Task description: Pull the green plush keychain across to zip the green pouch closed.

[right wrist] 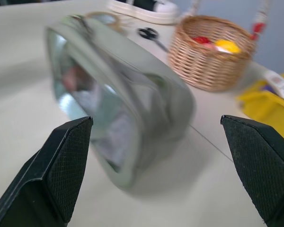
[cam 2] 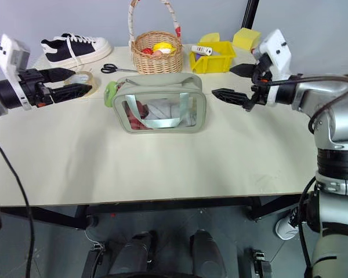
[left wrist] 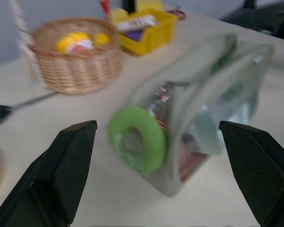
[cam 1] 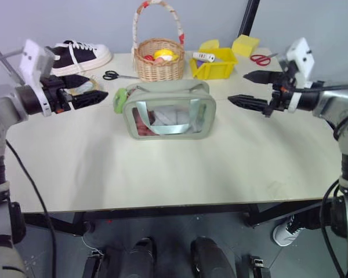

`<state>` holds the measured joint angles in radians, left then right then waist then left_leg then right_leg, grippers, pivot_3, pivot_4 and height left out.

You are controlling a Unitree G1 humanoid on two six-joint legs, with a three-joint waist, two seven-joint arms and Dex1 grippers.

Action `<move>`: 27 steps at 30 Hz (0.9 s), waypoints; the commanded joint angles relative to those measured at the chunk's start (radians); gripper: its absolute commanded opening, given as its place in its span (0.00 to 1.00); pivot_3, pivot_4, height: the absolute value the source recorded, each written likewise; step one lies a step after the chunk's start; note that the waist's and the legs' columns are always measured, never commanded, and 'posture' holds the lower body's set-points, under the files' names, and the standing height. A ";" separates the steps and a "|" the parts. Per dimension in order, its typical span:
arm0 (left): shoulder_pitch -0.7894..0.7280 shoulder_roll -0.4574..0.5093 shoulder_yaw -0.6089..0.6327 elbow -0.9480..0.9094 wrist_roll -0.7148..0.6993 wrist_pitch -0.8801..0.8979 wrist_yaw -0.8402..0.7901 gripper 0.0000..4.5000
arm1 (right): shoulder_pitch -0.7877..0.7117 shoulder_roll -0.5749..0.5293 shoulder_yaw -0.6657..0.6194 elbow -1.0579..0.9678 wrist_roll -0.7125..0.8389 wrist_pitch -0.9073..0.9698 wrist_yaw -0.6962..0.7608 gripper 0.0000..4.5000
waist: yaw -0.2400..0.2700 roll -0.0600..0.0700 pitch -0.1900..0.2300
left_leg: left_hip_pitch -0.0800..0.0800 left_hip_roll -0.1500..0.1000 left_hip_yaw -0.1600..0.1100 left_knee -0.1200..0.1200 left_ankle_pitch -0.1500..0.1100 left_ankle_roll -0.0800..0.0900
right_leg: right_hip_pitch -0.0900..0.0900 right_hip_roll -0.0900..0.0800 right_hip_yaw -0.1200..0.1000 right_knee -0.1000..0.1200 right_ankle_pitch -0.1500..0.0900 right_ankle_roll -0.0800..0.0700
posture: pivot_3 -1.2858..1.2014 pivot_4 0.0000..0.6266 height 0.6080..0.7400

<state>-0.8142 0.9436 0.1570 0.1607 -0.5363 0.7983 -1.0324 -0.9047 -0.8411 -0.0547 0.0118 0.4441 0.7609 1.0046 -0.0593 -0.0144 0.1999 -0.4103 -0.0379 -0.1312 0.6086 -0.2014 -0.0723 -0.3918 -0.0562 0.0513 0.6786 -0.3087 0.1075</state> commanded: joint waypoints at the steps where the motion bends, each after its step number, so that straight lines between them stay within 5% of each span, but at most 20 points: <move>1: -0.053 0.037 -0.014 0.021 0.025 -0.034 -0.042 0.98 | -0.031 -0.007 0.008 0.012 -0.018 -0.048 0.017 1.00 | 0.000 0.000 0.000 | -0.001 0.000 0.000 0.000 0.000 0.000 | -0.001 0.000 0.000 0.000 0.000 0.000 | 0.52 0.24 1.00; 17: -0.032 0.020 -0.013 -0.083 -0.010 0.008 -0.084 0.98 | -0.047 0.032 0.071 0.034 -0.062 -0.109 0.036 1.00 | -0.005 0.000 0.000 | -0.015 0.000 0.000 0.004 0.000 0.000 | -0.015 -0.001 0.000 0.004 0.000 0.000 | 0.52 0.24 1.00; 27: -0.048 -0.031 -0.036 -0.192 -0.070 0.077 -0.072 0.98 | -0.182 0.204 0.203 0.199 -0.161 -0.263 0.069 1.00 | -0.012 0.000 0.000 | -0.015 0.000 0.000 0.005 0.001 -0.001 | -0.016 0.000 0.001 0.006 0.000 0.000 | 0.52 0.24 1.00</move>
<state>-0.8388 0.8960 0.0924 -0.0038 -0.5946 0.8713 -1.1102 -1.0480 -0.6477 0.1434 0.1969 0.3026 0.5428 1.0598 -0.0712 -0.0146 0.2000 -0.4254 -0.0377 -0.1315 0.6133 -0.2009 -0.0729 -0.4077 -0.0561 0.0518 0.6844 -0.3083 0.1077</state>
